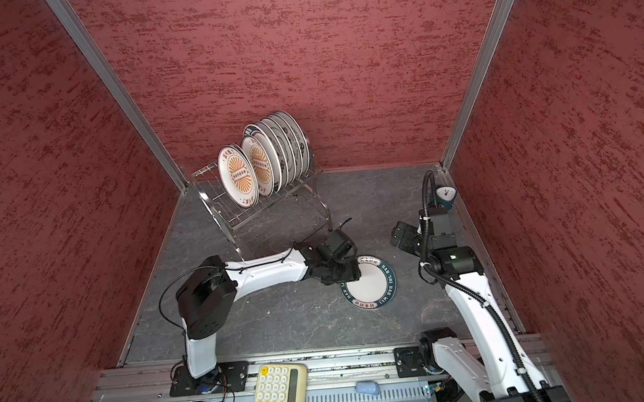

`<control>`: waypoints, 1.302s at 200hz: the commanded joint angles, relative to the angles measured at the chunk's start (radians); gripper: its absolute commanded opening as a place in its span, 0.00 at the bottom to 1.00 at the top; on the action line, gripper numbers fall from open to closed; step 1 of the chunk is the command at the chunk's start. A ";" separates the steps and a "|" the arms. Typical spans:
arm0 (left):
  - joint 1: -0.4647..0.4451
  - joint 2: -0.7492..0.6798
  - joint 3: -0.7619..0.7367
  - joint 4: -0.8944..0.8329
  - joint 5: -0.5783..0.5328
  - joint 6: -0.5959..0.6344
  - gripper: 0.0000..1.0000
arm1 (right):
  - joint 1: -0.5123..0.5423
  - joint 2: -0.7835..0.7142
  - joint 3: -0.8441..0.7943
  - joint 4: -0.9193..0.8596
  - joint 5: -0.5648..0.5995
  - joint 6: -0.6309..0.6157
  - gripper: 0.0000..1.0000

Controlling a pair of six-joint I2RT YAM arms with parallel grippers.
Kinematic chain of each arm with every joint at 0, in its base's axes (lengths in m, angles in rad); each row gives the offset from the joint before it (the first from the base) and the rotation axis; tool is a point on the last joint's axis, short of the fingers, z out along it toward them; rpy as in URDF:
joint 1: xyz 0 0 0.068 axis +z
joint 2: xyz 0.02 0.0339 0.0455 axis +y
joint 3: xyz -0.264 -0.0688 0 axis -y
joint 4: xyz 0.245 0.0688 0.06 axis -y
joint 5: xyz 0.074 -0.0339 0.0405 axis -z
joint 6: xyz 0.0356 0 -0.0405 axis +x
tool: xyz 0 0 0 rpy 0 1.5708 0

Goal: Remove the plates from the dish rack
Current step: 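Lay the plate flat on the other plate and open the left gripper, then draw the left gripper back while the right gripper reaches to the rack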

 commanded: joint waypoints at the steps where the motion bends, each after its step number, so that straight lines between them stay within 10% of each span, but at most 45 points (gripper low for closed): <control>1: 0.007 -0.101 -0.019 -0.044 -0.108 0.033 0.77 | -0.005 0.000 0.126 0.026 -0.082 -0.075 0.99; 63: 0.016 -0.284 -0.126 -0.019 -0.161 0.062 0.89 | 0.050 0.081 0.375 0.077 -0.276 -0.074 0.99; 150: 0.161 -0.682 -0.454 -0.089 -0.238 0.013 0.99 | 0.698 0.534 0.978 -0.053 0.246 -0.236 0.97; 260: 0.293 -0.797 -0.566 -0.098 -0.167 0.016 0.99 | 0.916 1.036 1.636 -0.146 0.482 -0.191 0.66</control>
